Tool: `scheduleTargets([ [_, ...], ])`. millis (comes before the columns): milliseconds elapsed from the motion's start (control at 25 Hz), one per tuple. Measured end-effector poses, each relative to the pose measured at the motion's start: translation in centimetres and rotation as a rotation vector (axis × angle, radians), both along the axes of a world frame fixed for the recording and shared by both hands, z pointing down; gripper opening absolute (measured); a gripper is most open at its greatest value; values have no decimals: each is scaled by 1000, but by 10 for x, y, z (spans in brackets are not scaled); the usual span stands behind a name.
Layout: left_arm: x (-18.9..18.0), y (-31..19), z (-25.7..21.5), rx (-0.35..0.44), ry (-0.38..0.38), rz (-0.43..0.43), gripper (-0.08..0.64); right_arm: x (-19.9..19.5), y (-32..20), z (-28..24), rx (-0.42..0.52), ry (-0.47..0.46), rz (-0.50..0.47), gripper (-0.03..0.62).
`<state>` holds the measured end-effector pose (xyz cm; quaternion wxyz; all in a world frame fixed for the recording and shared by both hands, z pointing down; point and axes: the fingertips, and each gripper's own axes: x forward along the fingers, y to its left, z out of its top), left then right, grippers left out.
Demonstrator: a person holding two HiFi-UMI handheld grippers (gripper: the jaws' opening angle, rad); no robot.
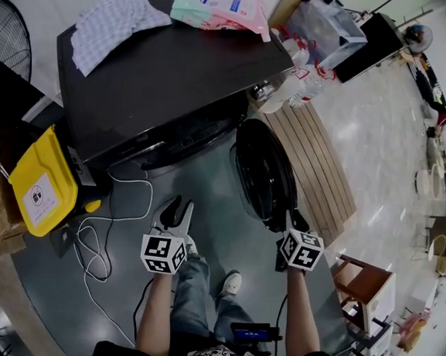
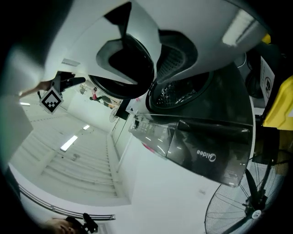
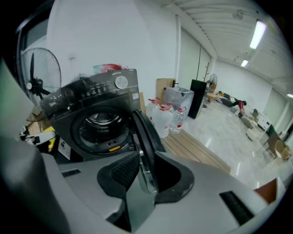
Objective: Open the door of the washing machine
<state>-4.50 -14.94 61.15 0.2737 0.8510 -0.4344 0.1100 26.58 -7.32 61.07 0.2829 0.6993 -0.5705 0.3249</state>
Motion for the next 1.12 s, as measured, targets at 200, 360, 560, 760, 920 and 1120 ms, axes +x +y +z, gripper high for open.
scheduleTargets([
  [200,8,20,-61,75,22,-44,123,-63,6,-60,161,-138,-186,3],
  [360,20,57,-107,87,-45,-37,106,-103,33,-112,267,-234,-336,3],
  [560,38,114,-186,164,-32,-93,80,-98,84,-193,431,-223,-397,3],
  [760,65,182,-248,215,-28,-100,81,-84,138,-261,561,-205,-442,2],
  [920,67,224,-290,303,-16,-176,68,-73,173,-293,618,-208,-465,2],
  [1120,63,244,-310,345,8,-226,52,-71,196,-307,666,-280,-452,2],
])
